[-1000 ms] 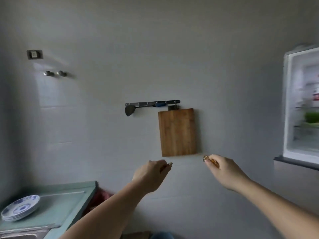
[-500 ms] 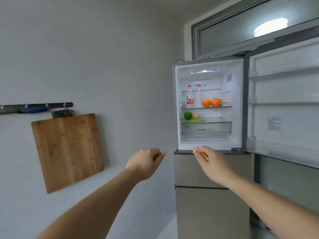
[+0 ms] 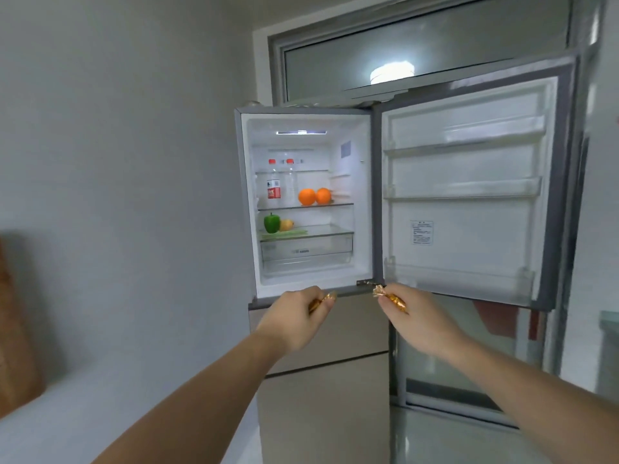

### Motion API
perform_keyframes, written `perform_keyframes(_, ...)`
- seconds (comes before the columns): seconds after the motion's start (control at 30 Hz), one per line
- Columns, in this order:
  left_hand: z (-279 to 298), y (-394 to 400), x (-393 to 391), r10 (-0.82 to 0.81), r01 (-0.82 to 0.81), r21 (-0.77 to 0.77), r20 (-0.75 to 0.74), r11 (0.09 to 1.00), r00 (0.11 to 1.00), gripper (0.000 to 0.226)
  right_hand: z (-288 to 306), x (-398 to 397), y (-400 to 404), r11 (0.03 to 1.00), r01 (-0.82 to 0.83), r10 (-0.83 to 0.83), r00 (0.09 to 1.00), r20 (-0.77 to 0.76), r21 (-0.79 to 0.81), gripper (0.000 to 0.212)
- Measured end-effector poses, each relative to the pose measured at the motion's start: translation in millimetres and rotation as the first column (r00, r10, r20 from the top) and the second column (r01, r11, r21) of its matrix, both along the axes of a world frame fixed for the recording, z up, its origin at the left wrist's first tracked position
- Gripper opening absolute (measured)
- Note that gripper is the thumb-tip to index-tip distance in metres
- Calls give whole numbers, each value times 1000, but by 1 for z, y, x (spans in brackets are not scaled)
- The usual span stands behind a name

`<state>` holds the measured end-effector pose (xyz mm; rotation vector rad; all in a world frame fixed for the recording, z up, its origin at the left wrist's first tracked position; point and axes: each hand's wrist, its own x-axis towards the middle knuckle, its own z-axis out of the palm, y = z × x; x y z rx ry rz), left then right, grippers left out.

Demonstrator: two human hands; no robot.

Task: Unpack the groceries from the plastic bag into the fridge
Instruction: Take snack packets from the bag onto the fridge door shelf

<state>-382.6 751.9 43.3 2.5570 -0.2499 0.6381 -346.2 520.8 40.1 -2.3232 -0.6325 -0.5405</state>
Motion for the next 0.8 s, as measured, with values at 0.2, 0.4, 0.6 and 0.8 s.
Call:
perform_keyframes(0.2, 4, -11, 52, 1, 0, 27, -11, 1000, 1000, 32, -9, 61, -8, 999, -43, 43, 999, -4, 21, 25)
perform_keyframes(0.4, -6, -34, 108, -29, 32, 72, -44, 997, 999, 27, -31, 114, -25, 997, -70, 70, 997, -46, -11, 28)
perform_keyframes(0.6, -17, -69, 192, -136, 141, 86, -67, 986, 988, 27, -34, 164, -65, 999, -7, 3, 996, -95, -35, 35)
perform_keyframes(0.8, -31, -93, 289, -257, 260, 31, -78, 965, 963, 42, -48, 233, -88, 977, 198, -209, 965, -159, -82, 35)
